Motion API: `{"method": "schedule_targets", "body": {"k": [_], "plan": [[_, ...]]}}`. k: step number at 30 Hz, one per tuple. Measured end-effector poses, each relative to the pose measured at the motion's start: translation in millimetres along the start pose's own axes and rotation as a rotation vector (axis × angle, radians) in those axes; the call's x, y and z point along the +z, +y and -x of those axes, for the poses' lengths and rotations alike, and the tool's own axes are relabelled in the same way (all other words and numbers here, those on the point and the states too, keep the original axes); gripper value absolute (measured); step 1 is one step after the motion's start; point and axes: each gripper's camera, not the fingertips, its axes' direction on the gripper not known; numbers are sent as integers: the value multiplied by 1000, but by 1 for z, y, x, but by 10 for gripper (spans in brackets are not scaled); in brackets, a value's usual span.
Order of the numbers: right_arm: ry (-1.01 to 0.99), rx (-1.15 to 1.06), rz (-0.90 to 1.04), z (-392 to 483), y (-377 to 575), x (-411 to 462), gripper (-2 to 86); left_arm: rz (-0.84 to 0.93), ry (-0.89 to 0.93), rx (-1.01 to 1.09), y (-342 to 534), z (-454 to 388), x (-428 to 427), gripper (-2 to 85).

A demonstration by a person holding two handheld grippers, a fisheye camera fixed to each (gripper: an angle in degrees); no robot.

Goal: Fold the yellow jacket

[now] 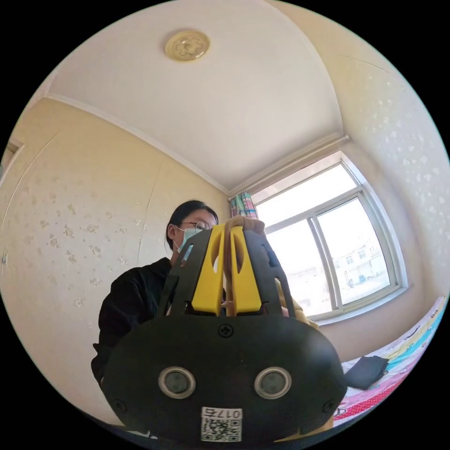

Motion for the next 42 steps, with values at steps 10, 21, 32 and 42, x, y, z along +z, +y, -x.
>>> {"method": "schedule_targets", "body": {"k": [10,21,32,42], "plan": [[169,16,-70,35,21,-7,20,-51,363,-51,35,-30,32,64],[359,68,-32,-10,40,21,21,-202,193,-107,68,-55,-68,7],[616,135,203,-15,56,35,24,-480,-94,-114,74,-93,-173,-3],[786,230,333,-11,128,23,30,-582,38,-35,38,-106,-174,-4]]}}
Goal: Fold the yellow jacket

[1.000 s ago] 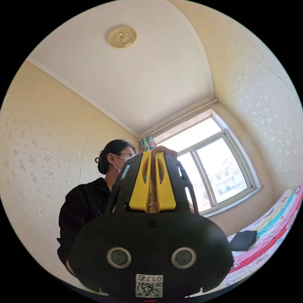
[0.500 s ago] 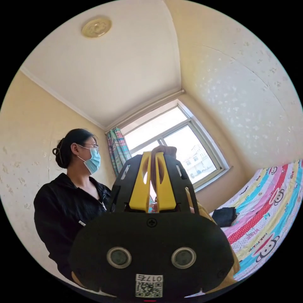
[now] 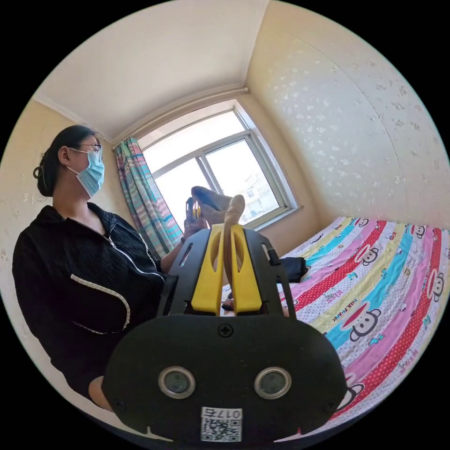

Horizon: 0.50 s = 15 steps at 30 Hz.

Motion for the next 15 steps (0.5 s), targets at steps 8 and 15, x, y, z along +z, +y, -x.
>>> {"method": "schedule_targets", "body": {"k": [8,15], "plan": [[-105,106,-47,-22,85,52,48,59,-31,-10,-6,-10,13,-5],[-74,-4,133,-18,103,109,100,49,5,-58,-3,-13,17,-5]]}}
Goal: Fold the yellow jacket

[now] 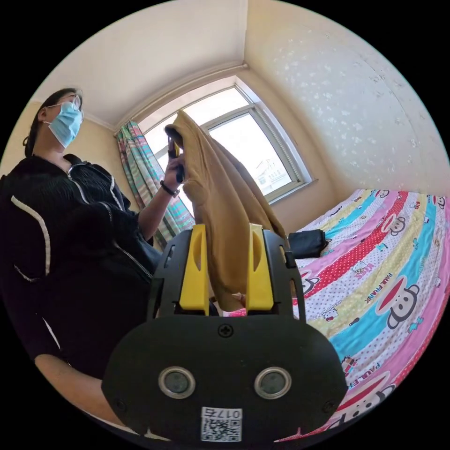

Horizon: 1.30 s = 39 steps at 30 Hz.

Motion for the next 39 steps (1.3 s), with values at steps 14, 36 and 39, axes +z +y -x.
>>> {"method": "schedule_targets", "body": {"k": [14,36,39], "plan": [[191,41,-249,107,-72,-188,23,141,-216,44,-1,-25,-36,-4],[522,193,-40,-60,-328,-357,21,438,-137,-237,-110,316,141,4],[542,247,-56,-212,-292,-363,32,378,-169,-377,-53,489,156,6]]}}
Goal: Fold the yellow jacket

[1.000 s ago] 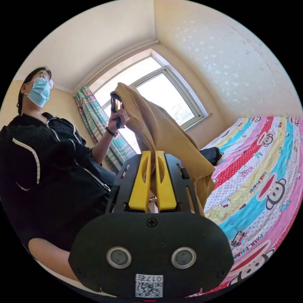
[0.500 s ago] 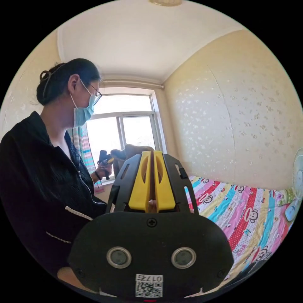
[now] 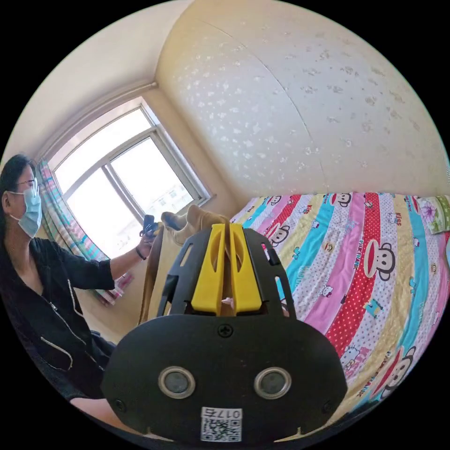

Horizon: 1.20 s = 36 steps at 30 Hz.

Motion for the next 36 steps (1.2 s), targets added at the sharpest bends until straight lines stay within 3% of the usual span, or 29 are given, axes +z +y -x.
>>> {"method": "schedule_targets", "body": {"k": [2,5,9,11,16,21,24,30,32,36], "plan": [[34,116,10,-99,17,40,49,-158,-41,-129,10,95,9,19],[42,209,-102,-168,59,37,83,-357,-116,-242,51,185,13,60],[69,210,38,-183,142,28,113,-86,-176,-236,142,227,38,94],[108,282,159,-176,217,8,122,-53,-214,-295,198,229,30,104],[154,478,143,-128,318,-75,126,-56,-175,-364,285,180,10,87],[472,494,197,-65,339,-135,161,212,-252,-313,302,135,63,128],[722,519,238,-51,340,-168,181,155,-297,-377,313,136,77,118],[549,531,396,-75,312,-190,150,-103,-139,-568,340,154,92,108],[436,415,463,-62,283,-201,111,-76,-204,-517,331,145,92,112],[361,464,532,-71,278,-209,99,-10,-332,-426,315,143,85,106]]}}
